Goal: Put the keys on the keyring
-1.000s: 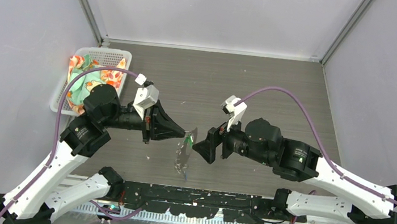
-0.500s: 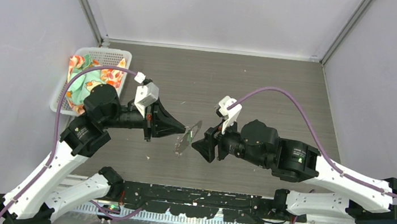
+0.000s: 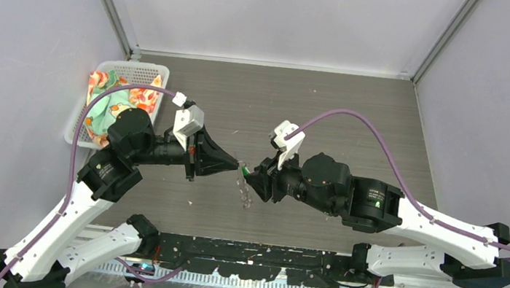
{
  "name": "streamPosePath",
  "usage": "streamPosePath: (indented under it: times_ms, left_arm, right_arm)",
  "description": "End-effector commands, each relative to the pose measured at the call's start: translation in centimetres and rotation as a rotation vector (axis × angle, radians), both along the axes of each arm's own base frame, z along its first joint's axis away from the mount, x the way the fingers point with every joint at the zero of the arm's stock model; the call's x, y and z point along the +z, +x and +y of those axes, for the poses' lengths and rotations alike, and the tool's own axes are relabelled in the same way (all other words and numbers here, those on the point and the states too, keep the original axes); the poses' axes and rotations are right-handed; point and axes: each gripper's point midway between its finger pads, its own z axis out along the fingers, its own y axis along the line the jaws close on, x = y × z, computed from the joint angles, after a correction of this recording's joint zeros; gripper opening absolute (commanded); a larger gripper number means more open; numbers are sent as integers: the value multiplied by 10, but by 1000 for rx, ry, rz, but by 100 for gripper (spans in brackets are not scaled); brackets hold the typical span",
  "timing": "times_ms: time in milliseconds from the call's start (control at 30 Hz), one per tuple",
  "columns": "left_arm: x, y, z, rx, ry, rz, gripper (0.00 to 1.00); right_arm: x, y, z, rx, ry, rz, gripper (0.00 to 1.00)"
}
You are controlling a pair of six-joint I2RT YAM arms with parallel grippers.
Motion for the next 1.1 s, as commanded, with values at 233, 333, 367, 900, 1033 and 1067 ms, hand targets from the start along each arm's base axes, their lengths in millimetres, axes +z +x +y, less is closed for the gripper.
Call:
streamPosePath:
  times_ms: [233, 333, 367, 900, 1033, 1067]
  left_arm:
    - [26, -5, 3, -2, -53, -79, 0]
    - [25, -6, 4, -1, -52, -78, 0]
    - [25, -6, 4, 0, -53, -79, 0]
    - [25, -4, 6, 23, -54, -89, 0]
    - [26, -4, 6, 21, -56, -91, 0]
    - [26, -4, 6, 18, -56, -91, 0]
  right_arm:
    - [33, 2, 10, -5, 116, -39, 25]
    - [33, 1, 10, 3, 116, -39, 11]
    - [32, 1, 9, 5, 114, -36, 8]
    - [6, -16, 9, 67, 22, 49, 1]
    - [6, -18, 10, 78, 25, 62, 1]
    - [7, -19, 10, 79, 28, 62, 1]
